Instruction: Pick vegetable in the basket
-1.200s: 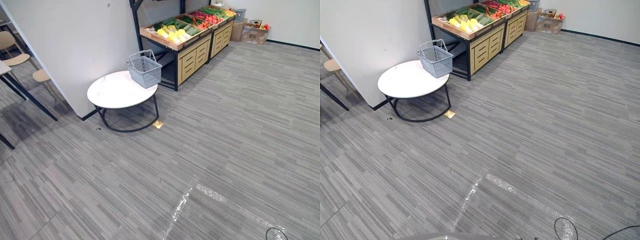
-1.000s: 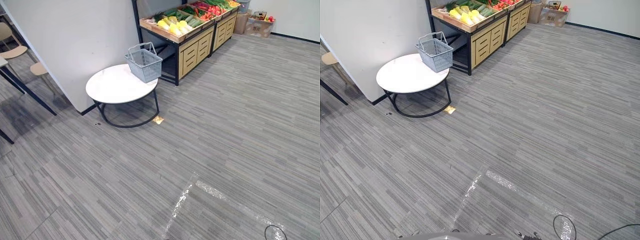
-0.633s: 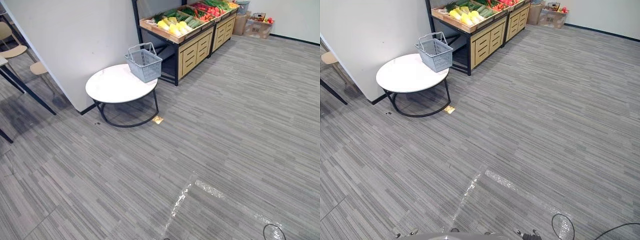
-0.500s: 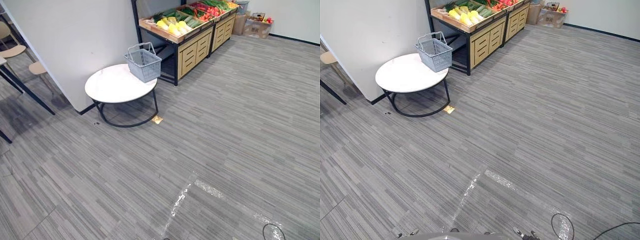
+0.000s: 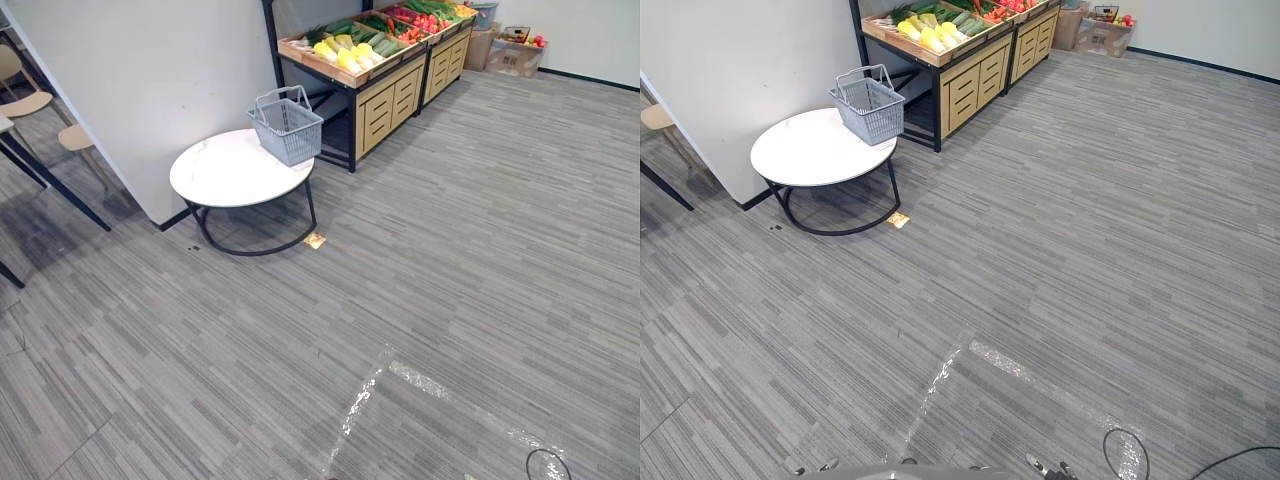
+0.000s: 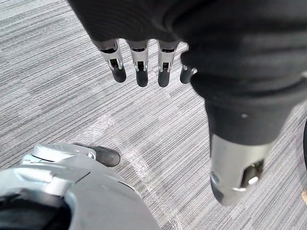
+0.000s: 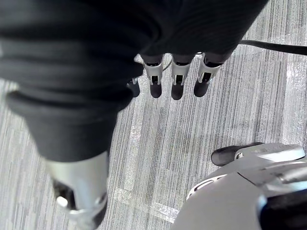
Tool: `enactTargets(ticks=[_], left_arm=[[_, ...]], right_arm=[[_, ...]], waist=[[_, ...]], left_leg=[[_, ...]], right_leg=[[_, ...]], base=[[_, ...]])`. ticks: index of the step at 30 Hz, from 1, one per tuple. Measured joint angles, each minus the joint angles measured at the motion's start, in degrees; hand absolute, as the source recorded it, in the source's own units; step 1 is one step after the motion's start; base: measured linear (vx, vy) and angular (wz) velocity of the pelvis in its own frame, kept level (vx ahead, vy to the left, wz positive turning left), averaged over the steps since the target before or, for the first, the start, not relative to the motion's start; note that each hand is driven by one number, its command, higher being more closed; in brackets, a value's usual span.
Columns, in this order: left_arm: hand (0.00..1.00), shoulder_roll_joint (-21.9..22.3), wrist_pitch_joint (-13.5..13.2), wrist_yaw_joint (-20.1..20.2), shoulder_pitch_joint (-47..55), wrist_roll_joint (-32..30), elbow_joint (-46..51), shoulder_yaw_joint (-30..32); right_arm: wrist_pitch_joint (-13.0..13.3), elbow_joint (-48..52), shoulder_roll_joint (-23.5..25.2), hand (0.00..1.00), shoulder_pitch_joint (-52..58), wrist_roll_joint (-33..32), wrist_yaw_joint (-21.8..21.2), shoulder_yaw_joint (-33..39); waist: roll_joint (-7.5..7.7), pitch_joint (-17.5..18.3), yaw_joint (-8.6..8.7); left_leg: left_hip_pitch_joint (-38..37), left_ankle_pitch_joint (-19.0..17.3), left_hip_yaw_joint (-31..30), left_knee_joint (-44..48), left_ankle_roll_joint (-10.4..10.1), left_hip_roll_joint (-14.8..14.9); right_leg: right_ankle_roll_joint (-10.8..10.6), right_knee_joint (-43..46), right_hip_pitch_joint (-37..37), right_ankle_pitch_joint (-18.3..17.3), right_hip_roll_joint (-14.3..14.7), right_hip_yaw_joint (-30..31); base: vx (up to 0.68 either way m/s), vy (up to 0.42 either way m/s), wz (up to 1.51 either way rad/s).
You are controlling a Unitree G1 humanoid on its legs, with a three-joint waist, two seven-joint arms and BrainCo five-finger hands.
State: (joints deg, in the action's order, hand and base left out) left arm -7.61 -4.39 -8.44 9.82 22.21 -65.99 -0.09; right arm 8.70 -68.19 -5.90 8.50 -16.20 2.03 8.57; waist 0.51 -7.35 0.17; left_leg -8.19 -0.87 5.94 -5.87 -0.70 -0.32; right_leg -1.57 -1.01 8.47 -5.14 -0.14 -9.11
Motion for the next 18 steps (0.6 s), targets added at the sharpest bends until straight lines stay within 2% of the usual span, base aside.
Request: enactTargets(ticks=[12,14,17,18], left_arm=[[0.00,-0.07,-0.12,-0.81,-0.12,-1.17,0.02,-0.13],[0.00,-0.24,-0.52,-1.61,-0.81,-2.36,0.04,-0.49],[0.00,-0.96,-0.77,-2.52,-1.55,-2.19,0.06,-0.87],[0.00,-1.31,-0.95,-2.65,-1.57,-1.99,0.05,-0.68]], right_arm=[[0.09,0.04,-0.01,0.00,0.03,0.48,1.79,-0.43],[0.21,0.37,0.08,0.00,-0.37,0.35,2.84,-0.49],[0.23,0.95,0.83,0.00,-0.76,-0.10,4.04,-0.22],[0.21,0.97,1.37,0.00,-0.78,-0.06,4.27,0.16]], waist=[[0.16,-0.15,0.05],[-0.11,-1.08,0.33],[0.65,-2.83,0.55],[1.44,-3.22,1.00]], left_leg=[[-0.01,-0.16,1.46,0.02,-0.22,0.27],[0.02,-0.29,2.09,0.21,-0.42,0.57],[0.25,-0.32,2.83,0.40,-0.75,0.77],[0.91,-0.79,2.80,1.33,-1.24,0.75]], right_leg=[[-0.05,-0.05,-0.39,0.40,0.15,1.13],[1.03,2.71,-1.92,-0.41,0.20,1.54],[1.42,8.71,-5.10,-3.18,-0.09,1.70],[1.26,10.44,-6.35,-4.56,-0.41,1.57]], base=[[-0.01,-0.006,-0.04],[-0.04,-0.029,-0.20],[-0.03,-0.041,-0.10],[-0.02,-0.059,0.10]])
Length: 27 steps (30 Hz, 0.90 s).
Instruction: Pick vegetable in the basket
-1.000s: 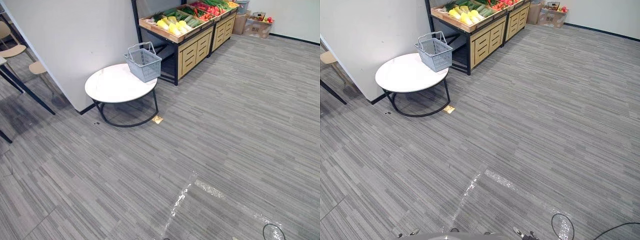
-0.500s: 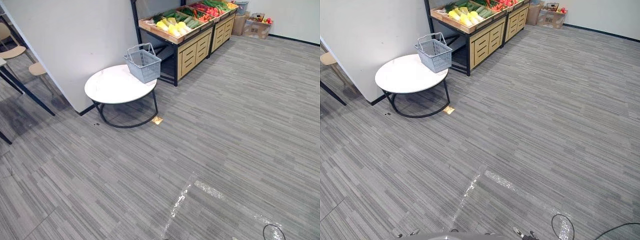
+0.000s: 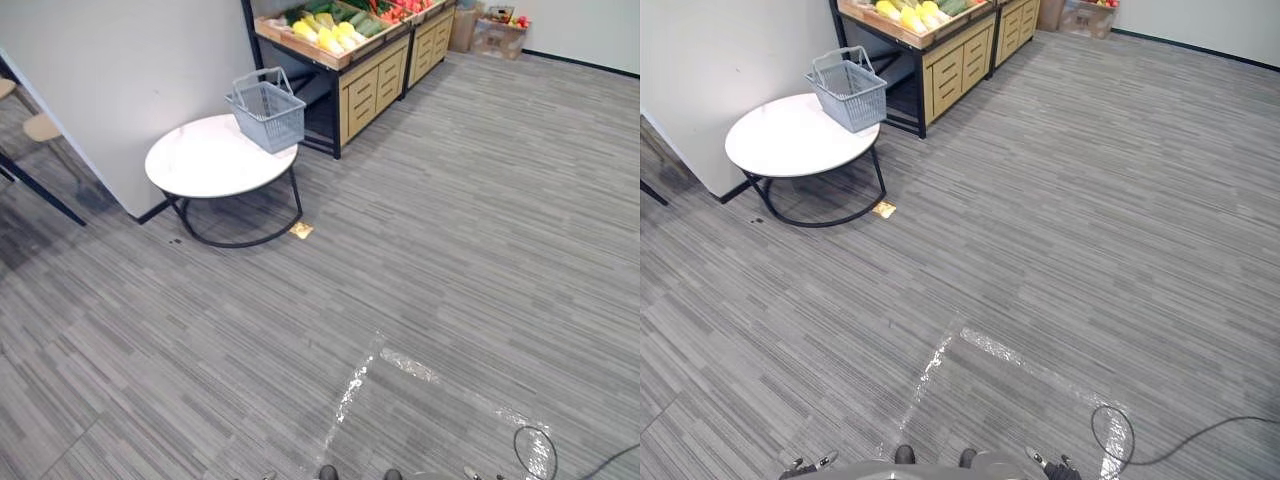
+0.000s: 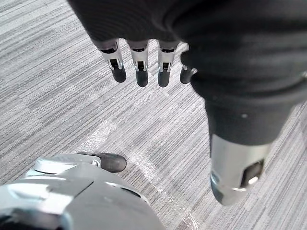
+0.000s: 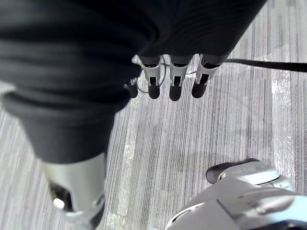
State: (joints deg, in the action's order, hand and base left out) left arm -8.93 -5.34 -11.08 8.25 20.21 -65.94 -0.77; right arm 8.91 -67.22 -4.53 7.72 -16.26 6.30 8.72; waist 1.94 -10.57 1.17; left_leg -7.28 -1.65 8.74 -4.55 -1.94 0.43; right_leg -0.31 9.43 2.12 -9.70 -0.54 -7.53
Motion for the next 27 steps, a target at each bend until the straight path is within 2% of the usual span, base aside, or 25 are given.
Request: enactTargets(ticks=[2,4,5,6,7,8,9,11,12,13,14,15,16,17,18,19,20,21,22,23,24,25,26,27], left_arm=[[0.00,-0.29,-0.26,0.00,-0.19,1.41,0.05,0.97],[0.00,0.98,0.65,0.30,0.20,4.08,0.28,4.04],[0.00,1.28,0.89,0.66,0.38,4.39,0.52,5.36],[0.00,2.23,1.19,1.53,0.81,4.41,1.40,8.54],[0.00,2.84,1.44,1.84,1.17,4.41,2.14,9.93],[0.00,4.13,1.96,2.41,2.26,4.42,2.89,12.34],[0.00,4.38,2.22,2.59,3.05,4.36,3.20,12.48],[0.00,5.11,2.12,2.81,4.15,4.20,3.20,12.45],[0.00,5.15,2.05,2.87,4.36,4.09,3.24,12.41],[0.00,5.26,1.69,2.95,4.77,3.60,3.24,12.35],[0.00,5.48,1.24,2.93,5.23,2.92,3.24,12.23],[0.00,5.78,0.74,2.85,5.57,1.62,3.24,11.88],[0.00,6.58,-0.45,2.69,6.14,-0.68,3.29,11.44],[0.00,6.61,-0.83,2.65,6.68,-1.43,3.26,11.15],[0.00,7.16,-0.89,2.63,7.62,-2.68,2.97,10.77],[0.00,6.76,-0.71,2.91,8.11,-3.31,2.31,10.10],[0.00,6.28,-0.68,3.09,7.98,-3.74,2.16,10.01],[0.00,5.16,-0.19,3.68,6.99,-5.76,1.83,9.83],[0.00,4.15,0.31,4.13,6.19,-7.09,1.63,9.50],[0.00,3.84,0.51,4.23,5.91,-7.67,1.43,9.53],[0.00,3.33,1.14,4.20,5.22,-7.95,0.70,9.50],[0.00,2.68,1.95,4.15,4.92,-8.02,0.40,9.49],[0.00,2.37,2.71,4.12,4.64,-8.06,0.31,9.47],[0.00,1.59,3.20,4.02,4.08,-8.14,0.30,9.33]], right_arm=[[0.00,0.02,0.31,0.00,0.00,0.06,0.17,0.35],[-0.06,0.60,0.83,0.00,0.76,0.08,0.19,2.24],[0.03,1.42,1.03,0.00,1.25,0.14,0.18,2.26],[0.15,2.96,0.96,0.00,1.76,0.56,0.04,2.06],[0.23,3.83,0.82,0.00,2.21,0.65,-0.06,1.93],[0.60,4.60,0.51,0.00,2.46,0.66,-0.35,1.82],[0.66,5.09,0.42,0.00,2.46,0.67,-0.40,1.82],[1.33,5.74,-0.02,0.00,1.47,0.82,-0.58,1.85],[1.39,5.73,-0.26,0.00,1.33,1.17,-0.78,1.89],[1.61,5.74,-0.32,0.00,0.44,1.23,-1.36,1.90],[1.81,5.75,-0.48,0.00,-0.33,1.22,-1.94,1.91],[1.90,5.75,-0.64,0.00,-0.70,1.21,-2.11,1.91],[2.27,5.75,-0.91,0.00,-1.40,1.16,-2.85,1.86],[2.47,5.73,-0.99,0.00,-1.76,1.13,-3.21,1.73],[3.22,5.49,-1.06,0.00,-2.23,1.06,-3.86,1.35],[3.77,5.03,-0.71,0.00,-2.44,1.09,-4.24,0.97],[3.92,4.39,-0.23,0.00,-3.18,1.11,-4.40,0.73],[4.22,4.24,1.12,0.00,-3.98,1.58,-4.52,0.32],[4.32,3.95,2.21,0.00,-4.55,2.55,-4.80,0.33],[4.32,3.51,2.51,0.00,-4.63,2.92,-4.96,0.40],[4.30,3.31,2.72,0.00,-4.67,3.40,-4.96,0.92],[4.30,3.32,2.73,0.00,-4.64,4.10,-4.94,1.76],[4.30,3.35,2.73,0.00,-4.58,4.29,-4.93,2.09],[4.32,3.40,2.68,0.00,-4.51,4.50,-4.88,2.10]], waist=[[0.86,-0.39,0.12],[0.05,-1.22,0.01],[0.11,-1.34,0.06],[-0.28,-1.37,0.15],[-0.68,-1.61,0.12],[-0.75,-2.26,-0.22],[-1.44,-2.48,-0.36],[-1.40,-2.76,-1.18],[-1.32,-2.75,-1.54],[-1.15,-2.89,-2.01],[-1.26,-2.95,-2.31],[-1.50,-3.05,-2.53],[-2.28,-3.32,-3.15],[-2.69,-3.58,-3.22],[-2.95,-3.87,-3.31],[-2.41,-3.82,-3.90],[-1.32,-3.99,-4.36],[-0.33,-3.92,-4.26],[0.57,-4.21,-4.36],[0.91,-4.06,-4.44],[1.31,-3.93,-4.39],[1.82,-3.82,-4.29],[2.34,-3.60,-4.27],[2.85,-3.20,-4.11]], left_leg=[[4.33,-4.26,0.03,8.23,-0.49,0.25],[8.45,-9.85,1.44,20.29,-2.18,2.16],[10.03,-9.87,2.86,24.19,-2.12,2.65],[14.73,-9.91,5.15,34.44,-1.60,4.59],[16.79,-9.46,5.73,39.64,-0.92,5.76],[20.92,-8.28,6.23,49.28,0.09,7.83],[22.04,-9.45,6.15,51.70,-0.30,8.35],[23.52,-11.79,6.15,48.29,-0.29,7.80],[24.07,-11.72,6.02,45.73,-0.25,7.22],[25.21,-10.50,5.31,38.89,-0.43,6.06],[25.93,-7.26,3.89,29.72,-0.93,5.07],[26.01,-5.19,2.96,24.73,-1.12,4.95],[26.11,-1.59,0.83,16.49,-2.16,5.42],[26.33,-0.88,-0.14,14.34,-2.55,5.82],[27.07,2.75,0.04,15.38,-2.81,7.01],[27.12,5.49,0.48,19.36,-1.96,5.93],[27.52,5.10,0.76,21.33,-1.42,5.20],[29.27,2.29,1.21,24.99,1.37,4.08],[29.37,0.23,1.73,27.08,2.25,2.83],[29.25,-0.83,2.07,28.06,3.17,2.23],[28.19,-3.51,2.94,29.89,4.68,0.98],[26.58,-5.82,3.62,30.65,5.33,-0.32],[24.99,-7.44,4.32,30.67,5.83,-1.39],[22.56,-9.63,4.78,30.00,6.08,-2.66]], right_leg=[[0.21,3.63,-1.97,-2.50,-0.94,-0.98],[1.48,7.40,-1.97,-5.33,-1.22,-1.83],[1.74,8.26,-1.93,-6.08,-1.56,-2.17],[1.79,9.40,-1.67,-7.35,-1.78,-2.94],[1.90,9.97,-1.24,-7.89,-1.62,-3.21],[2.58,10.85,0.27,-9.11,-1.44,-3.29],[2.68,11.00,1.41,-9.61,-1.53,-3.16],[2.50,10.86,3.30,-10.37,-2.80,-2.09],[2.25,10.75,3.52,-10.51,-3.53,-1.77],[1.57,10.21,4.06,-10.90,-4.84,-1.01],[0.63,9.06,4.96,-11.42,-5.85,-0.30],[0.21,8.30,5.63,-11.65,-6.04,0.17],[-0.85,6.74,7.37,-12.25,-6.08,1.16],[-1.55,6.02,8.36,-12.66,-6.03,1.52],[-3.12,4.61,10.98,-13.72,-6.23,2.52],[-2.09,3.24,13.29,-14.40,-7.97,3.19],[-1.85,3.17,13.64,-13.94,-8.74,4.48],[-2.24,3.76,13.26,-11.40,-9.71,6.37],[-4.14,6.15,12.55,-9.12,-11.00,7.96],[-4.54,7.61,12.31,-8.21,-11.61,8.37],[-6.10,12.58,11.29,-6.01,-13.14,8.87],[-7.75,18.57,9.79,-3.69,-14.68,9.19],[-8.16,23.98,7.63,-0.70,-15.99,9.32],[-9.26,32.97,3.71,6.51,-17.70,9.30]], base=[[-0.02,-0.073,0.11],[0.02,-0.051,0.13],[0.04,-0.051,0.29],[0.04,-0.043,0.29],[0.11,-0.022,0.29],[0.13,0.025,0.12],[0.17,0.043,0.05],[0.24,0.104,-0.16],[0.29,0.169,-0.29],[0.27,0.177,-0.25],[0.28,0.195,-0.27],[0.32,0.237,-0.33],[0.35,0.311,-0.32],[0.46,0.430,-0.41],[0.43,0.387,-0.36],[0.38,0.295,-0.41],[0.49,0.300,-0.22],[0.58,0.359,-0.01],[0.57,0.357,0.14],[0.50,0.301,0.13],[0.50,0.294,0.05],[0.49,0.294,0.01],[0.46,0.285,-0.08],[0.42,0.252,-0.08]])
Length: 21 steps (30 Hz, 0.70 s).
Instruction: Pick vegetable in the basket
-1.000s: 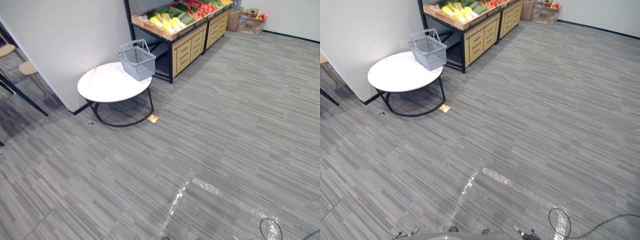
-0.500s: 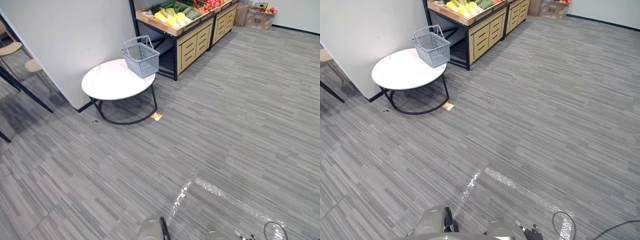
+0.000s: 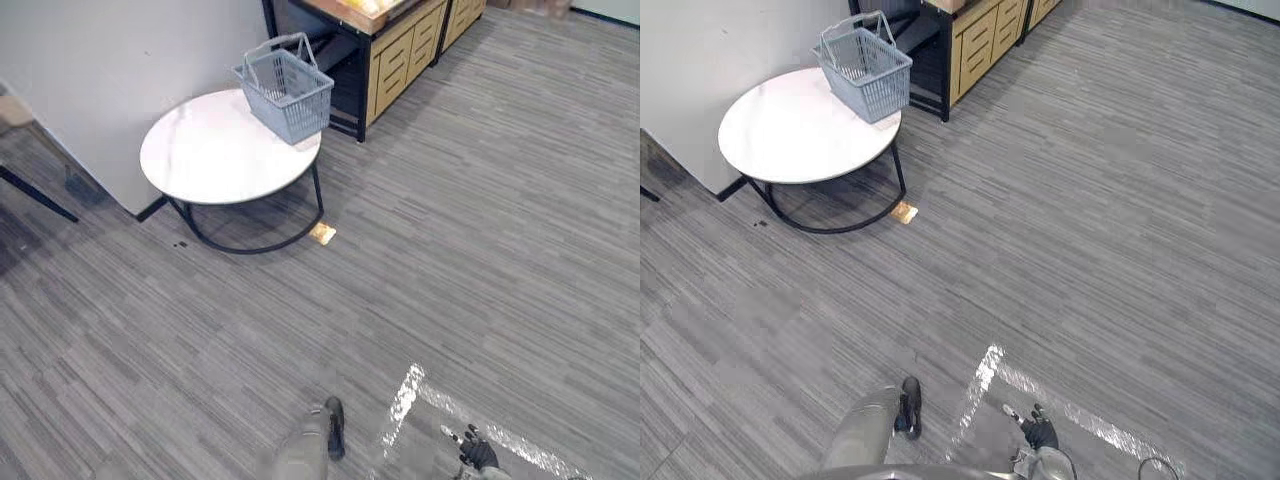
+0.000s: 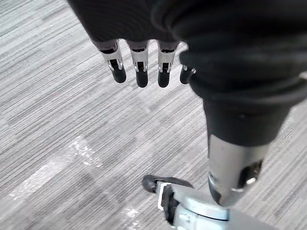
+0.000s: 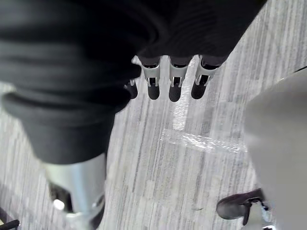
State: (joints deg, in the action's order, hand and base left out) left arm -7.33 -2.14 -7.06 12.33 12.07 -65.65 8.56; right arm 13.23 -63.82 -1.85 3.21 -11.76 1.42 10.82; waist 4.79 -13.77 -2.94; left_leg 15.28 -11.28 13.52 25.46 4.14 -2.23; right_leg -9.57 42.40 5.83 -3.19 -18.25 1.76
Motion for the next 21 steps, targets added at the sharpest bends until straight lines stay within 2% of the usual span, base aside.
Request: enactTargets(ticks=[1,2,3,4,5,6,7,8,9,10,11,12,13,14,15,16,17,18,19,20,21], left_arm=[[0.00,-0.71,0.16,-0.25,-1.09,-0.12,0.05,-0.31],[0.00,-0.78,0.18,-0.63,-2.07,-0.80,0.28,-0.35],[0.00,-1.41,0.18,-1.13,-2.63,-1.31,0.49,-0.48],[0.00,-1.48,0.16,-1.50,-3.15,-1.34,0.73,-0.49],[0.00,-1.48,0.09,-2.47,-4.49,-1.30,0.95,-0.61],[0.00,-1.51,-0.28,-3.80,-6.41,-0.94,1.32,-1.60],[0.00,-1.74,-0.42,-4.09,-7.07,-1.16,1.57,-1.75],[0.00,-1.95,-1.10,-4.79,-8.88,1.68,2.40,-2.03],[0.00,-1.73,-1.62,-5.22,-9.65,3.19,2.55,-2.19],[0.00,-1.04,-2.73,-5.68,-11.44,5.70,2.89,-2.71],[0.00,-0.64,-3.19,-5.81,-12.41,6.06,3.31,-2.70],[0.00,0.41,-4.82,-5.96,-13.66,7.76,4.60,-2.70],[0.00,1.26,-6.36,-5.85,-14.51,8.12,5.91,-2.72],[0.00,2.11,-7.09,-5.61,-14.78,8.20,6.67,-2.70],[0.00,3.46,-8.04,-5.26,-14.79,8.23,8.23,-2.62],[0.00,5.08,-8.65,-4.97,-14.79,8.19,9.76,-2.26],[0.00,5.89,-8.77,-4.93,-14.61,8.18,10.39,-2.03],[0.00,6.83,-8.95,-5.00,-13.76,8.07,11.05,-1.49],[0.00,7.59,-8.91,-5.17,-13.11,8.05,11.13,-1.15],[0.00,8.04,-8.89,-5.19,-12.45,8.05,11.14,-1.02],[0.00,8.98,-8.88,-5.21,-11.20,8.04,10.94,-0.10]], right_arm=[[0.07,0.07,0.25,0.00,0.02,-0.03,-0.11,0.01],[0.13,0.38,0.23,0.00,-0.03,-0.01,-0.11,-0.11],[0.40,0.75,0.17,0.00,-0.08,-0.07,-0.05,-0.23],[0.70,1.07,0.05,0.00,-0.02,-0.05,0.05,-0.34],[1.20,1.24,-0.12,0.00,0.14,-0.12,0.40,-0.62],[1.22,1.72,-0.15,0.00,0.12,-0.47,0.71,-1.07],[1.22,2.10,-0.18,0.00,0.13,-0.57,0.75,-1.49],[1.69,3.00,-0.61,0.00,0.09,-0.55,0.81,-2.56],[1.87,3.44,-0.84,0.00,0.09,-0.54,0.94,-2.77],[2.01,4.35,-1.50,0.00,0.41,-0.52,1.28,-2.75],[2.03,4.53,-1.80,0.00,0.57,-0.48,1.45,-2.72],[1.99,4.51,-2.18,0.00,1.26,-0.11,1.90,-2.69],[1.92,4.70,-2.14,0.00,2.91,0.57,2.17,-2.68],[1.73,4.74,-2.12,0.00,4.09,0.57,2.22,-2.58],[1.29,4.96,-1.92,0.00,6.14,0.67,2.41,-2.63],[0.51,5.32,-1.82,0.00,7.66,0.66,2.78,-2.24],[-0.03,5.76,-2.31,0.00,7.98,0.74,3.03,-2.32],[-0.68,6.95,-2.63,0.00,8.48,0.70,3.38,-2.25],[-1.11,7.11,-3.12,0.00,8.20,0.70,3.37,-2.03],[-1.40,7.15,-3.51,0.00,8.03,0.73,3.36,-1.87],[-1.56,7.14,-4.02,0.00,7.71,0.89,3.34,-1.22]], waist=[[0.51,0.34,0.55],[0.67,0.46,1.17],[0.65,0.60,1.33],[0.49,0.63,1.55],[-0.06,0.68,2.09],[-0.01,0.69,2.92],[-0.04,0.67,3.12],[-0.69,0.59,4.06],[-1.09,0.60,4.49],[-2.02,0.47,4.97],[-2.26,0.35,5.15],[-2.40,0.26,5.75],[-2.37,0.26,5.96],[-2.38,0.25,5.98],[-2.38,0.32,6.00],[-3.18,0.41,6.56],[-4.27,0.80,6.86],[-5.26,1.52,7.01],[-6.16,1.60,7.25],[-6.94,1.98,7.33],[-8.41,2.65,7.30]], left_leg=[[-2.90,-1.12,-0.35,-2.01,0.24,-1.30],[-5.70,-1.15,-0.58,-4.37,0.23,-1.85],[-8.82,-1.08,-0.62,-7.20,0.28,-2.22],[-10.75,-1.01,-0.68,-8.62,0.40,-2.22],[-14.00,-0.66,-1.00,-10.97,1.04,-2.21],[-17.14,-0.89,-1.74,-12.98,1.45,-1.99],[-18.55,-1.03,-1.78,-13.93,1.56,-1.66],[-21.16,-1.76,-2.02,-15.42,1.68,-0.21],[-21.88,-2.01,-2.27,-15.61,1.61,0.36],[-23.30,-2.75,-2.88,-16.41,0.85,1.70],[-23.97,-2.97,-3.19,-16.67,0.58,2.14],[-25.74,-3.73,-3.69,-17.40,-0.48,2.74],[-27.71,-5.24,-4.89,-17.35,-1.27,2.77],[-28.75,-6.42,-5.42,-17.29,-1.81,2.76],[-31.56,-9.12,-6.81,-17.01,-2.69,2.80],[-33.76,-12.77,-8.12,-16.09,-3.54,4.09],[-34.23,-13.68,-8.13,-15.64,-4.12,5.18],[-34.35,-13.71,-7.88,-12.54,-4.08,5.69],[-32.80,-13.12,-7.54,-5.60,-4.07,7.21],[-31.27,-12.12,-7.45,-0.69,-3.86,8.31],[-27.32,-7.56,-7.45,9.76,-5.05,10.74]], right_leg=[[-0.24,10.28,-4.97,0.84,-1.12,-0.75],[1.58,15.75,-8.38,-0.30,-1.47,-1.90],[3.12,19.23,-11.27,-1.72,-1.20,-3.95],[3.61,20.11,-12.71,-3.22,-0.89,-5.67],[4.41,19.23,-14.89,-6.32,-0.27,-9.27],[4.99,15.57,-16.78,-9.23,1.27,-12.14],[5.45,12.80,-17.91,-10.35,2.39,-13.11],[6.58,3.75,-20.98,-11.25,5.21,-15.97],[6.48,-0.72,-22.18,-11.11,6.40,-16.95],[5.97,-11.77,-24.04,-9.38,9.07,-18.02],[5.93,-17.66,-24.69,-7.43,10.18,-18.00],[5.58,-29.44,-24.92,-2.31,11.55,-17.81],[3.77,-36.96,-24.87,0.67,11.87,-16.01],[3.56,-38.26,-25.04,0.79,11.77,-14.50],[3.67,-37.91,-24.87,0.70,11.17,-12.27],[5.36,-32.36,-25.94,4.55,10.88,-12.77],[5.42,-27.82,-27.47,4.62,10.97,-13.68],[5.49,-20.73,-29.76,4.59,10.78,-14.58],[8.68,-16.81,-29.97,3.64,11.11,-15.14],[10.72,-15.05,-29.89,2.11,11.80,-15.52],[11.29,-13.37,-28.78,-1.33,13.59,-15.90]], base=[[0.49,0.265,-0.06],[0.48,0.229,-0.07],[0.39,0.165,-0.08],[0.40,0.131,-0.07],[0.41,0.074,0.03],[0.40,0.044,0.08],[0.39,-0.010,0.09],[0.39,-0.045,0.06],[0.40,-0.054,0.12],[0.34,-0.048,0.17],[0.43,-0.091,0.34],[0.54,-0.144,0.47],[0.55,-0.171,0.53],[0.52,-0.199,0.56],[0.59,-0.241,0.56],[0.61,-0.251,0.49],[0.65,-0.262,0.28],[0.65,-0.272,-0.02],[0.64,-0.283,-0.13],[0.63,-0.304,-0.30],[0.62,-0.279,-0.26]])
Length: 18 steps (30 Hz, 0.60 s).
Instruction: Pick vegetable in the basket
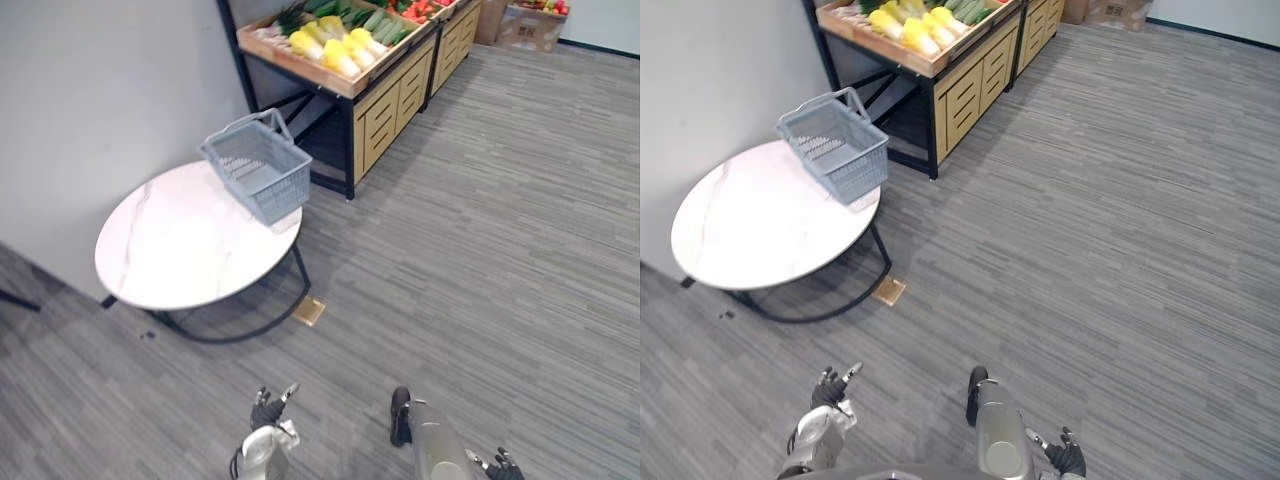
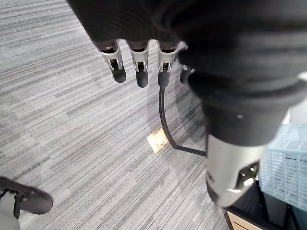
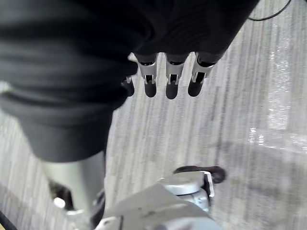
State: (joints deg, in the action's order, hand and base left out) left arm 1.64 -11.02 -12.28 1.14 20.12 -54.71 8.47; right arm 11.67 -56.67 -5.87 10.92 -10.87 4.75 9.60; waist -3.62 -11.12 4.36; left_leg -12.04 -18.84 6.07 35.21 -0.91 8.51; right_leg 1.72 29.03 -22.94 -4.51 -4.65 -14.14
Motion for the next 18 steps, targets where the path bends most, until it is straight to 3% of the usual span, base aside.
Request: enactTargets(ticks=[1,2,3,4,5,6,7,8,11,13,14,16,17,18], left_arm=[[0.00,0.55,0.01,-0.02,1.07,-0.01,-0.38,0.98],[0.00,0.55,-0.08,-0.01,1.59,-0.06,-0.91,1.04],[0.00,0.17,0.03,-0.04,1.82,-0.17,-2.71,1.08],[0.00,-0.07,0.05,-0.09,2.12,-0.18,-3.36,1.21],[0.00,-1.05,0.26,-0.49,2.57,-0.30,-3.55,2.48],[0.00,-2.15,0.82,-1.09,2.65,-0.52,-4.26,3.47],[0.00,-2.36,1.12,-1.17,2.87,-0.59,-4.79,4.31],[0.00,-1.94,1.65,-1.29,3.63,0.00,-5.51,6.44],[0.00,-2.04,2.53,-1.54,3.53,-0.69,-5.44,7.76],[0.00,-2.24,4.09,-2.35,3.73,-1.75,-5.53,7.81],[0.00,-2.33,4.29,-2.54,3.81,-2.62,-5.68,7.93],[0.00,-2.40,5.35,-3.02,6.59,-5.13,-7.05,8.56],[0.00,-2.50,5.84,-3.18,7.26,-5.34,-8.15,8.75],[0.00,-3.33,6.79,-3.50,8.06,-5.31,-9.48,9.49]], right_arm=[[0.23,0.01,-0.16,0.00,-0.05,0.85,-0.12,0.84],[0.45,-0.01,-0.20,0.00,0.04,0.97,-0.17,1.01],[0.94,-0.32,-0.28,0.00,0.01,1.06,-0.27,1.01],[1.06,-0.57,-0.18,0.00,-0.22,1.37,-0.31,0.90],[1.40,-0.67,0.09,0.00,-0.71,1.85,-0.37,0.45],[1.78,-1.04,-0.12,0.00,-1.21,1.94,-0.41,-0.34],[1.90,-1.36,-0.22,0.00,-1.43,1.91,-0.39,-0.40],[2.56,-2.29,-0.10,0.00,-2.26,1.90,-0.40,-0.28],[3.24,-2.67,0.07,0.00,-3.23,1.92,-0.47,-0.03],[4.60,-2.75,-0.03,0.00,-3.64,1.94,-1.34,0.16],[5.25,-2.78,-0.18,0.00,-3.79,1.97,-1.41,0.15],[6.81,-3.85,-0.95,0.00,-4.01,2.20,-1.52,-1.03],[7.25,-4.58,-0.90,0.00,-4.25,2.71,-1.52,-1.29],[7.45,-5.37,-0.13,0.00,-4.49,4.16,-1.53,-1.86]], waist=[[-1.01,0.03,0.04],[-1.23,0.01,0.02],[-1.18,-0.13,-0.09],[-0.93,-0.29,-0.32],[0.59,-0.96,-0.70],[0.86,-0.92,-1.60],[1.50,-1.25,-2.05],[1.72,-1.45,-3.05],[1.95,-1.65,-3.83],[1.19,-1.88,-4.42],[0.78,-2.05,-4.74],[-0.15,-2.41,-5.04],[0.22,-2.47,-5.28],[1.11,-1.91,-6.13]], left_leg=[[4.45,10.05,-0.52,10.73,-3.35,2.79],[6.70,15.79,-0.63,15.44,-4.65,4.28],[11.96,16.49,0.27,25.65,-4.93,7.71],[14.01,15.31,1.27,29.43,-4.16,8.74],[17.79,12.60,2.58,32.81,-3.62,9.10],[20.55,10.02,3.55,31.43,-3.36,8.21],[21.56,8.78,4.32,29.20,-3.15,7.77],[23.91,6.25,5.94,20.81,-3.08,6.01],[25.14,6.10,10.26,0.26,-3.22,2.13],[24.92,12.21,10.62,-23.01,-3.62,-1.34],[25.13,13.47,10.51,-26.44,-4.02,-1.14],[27.20,15.41,11.00,-29.10,-3.18,0.99],[27.25,18.38,11.23,-27.82,-2.09,1.20],[27.36,21.85,13.21,-25.60,0.49,0.36]], right_leg=[[0.36,-0.44,2.92,-2.67,1.86,-0.66],[0.56,-1.44,4.98,-3.60,2.72,-0.87],[0.91,-3.70,9.08,-4.97,4.13,-1.21],[1.17,-4.87,11.25,-5.52,4.55,-1.17],[1.58,-7.31,15.41,-6.22,4.75,-1.17],[1.71,-9.74,19.39,-6.08,4.57,-1.04],[1.65,-10.97,20.99,-6.12,4.50,-0.78],[1.53,-13.75,24.66,-6.19,4.14,0.06],[0.42,-16.73,28.49,-6.87,2.19,0.31],[-1.12,-20.18,32.28,-8.03,1.67,0.21],[-1.02,-21.02,33.32,-8.70,2.02,0.22],[-3.04,-22.88,37.39,-11.40,3.51,0.64],[-3.73,-22.96,38.50,-12.30,3.25,0.94],[-4.34,-22.77,39.67,-14.19,1.51,1.58]], base=[[0.61,-0.260,-0.18],[0.71,-0.237,0.07],[0.47,-0.144,0.13],[0.70,-0.201,0.16],[0.55,-0.149,0.01],[0.65,-0.166,-0.05],[0.49,-0.089,-0.21],[0.45,-0.034,-0.23],[0.36,0.024,-0.07],[0.43,0.129,0.08],[0.37,0.170,0.04],[0.40,0.238,-0.06],[0.46,0.284,-0.14],[0.50,0.267,-0.08]])
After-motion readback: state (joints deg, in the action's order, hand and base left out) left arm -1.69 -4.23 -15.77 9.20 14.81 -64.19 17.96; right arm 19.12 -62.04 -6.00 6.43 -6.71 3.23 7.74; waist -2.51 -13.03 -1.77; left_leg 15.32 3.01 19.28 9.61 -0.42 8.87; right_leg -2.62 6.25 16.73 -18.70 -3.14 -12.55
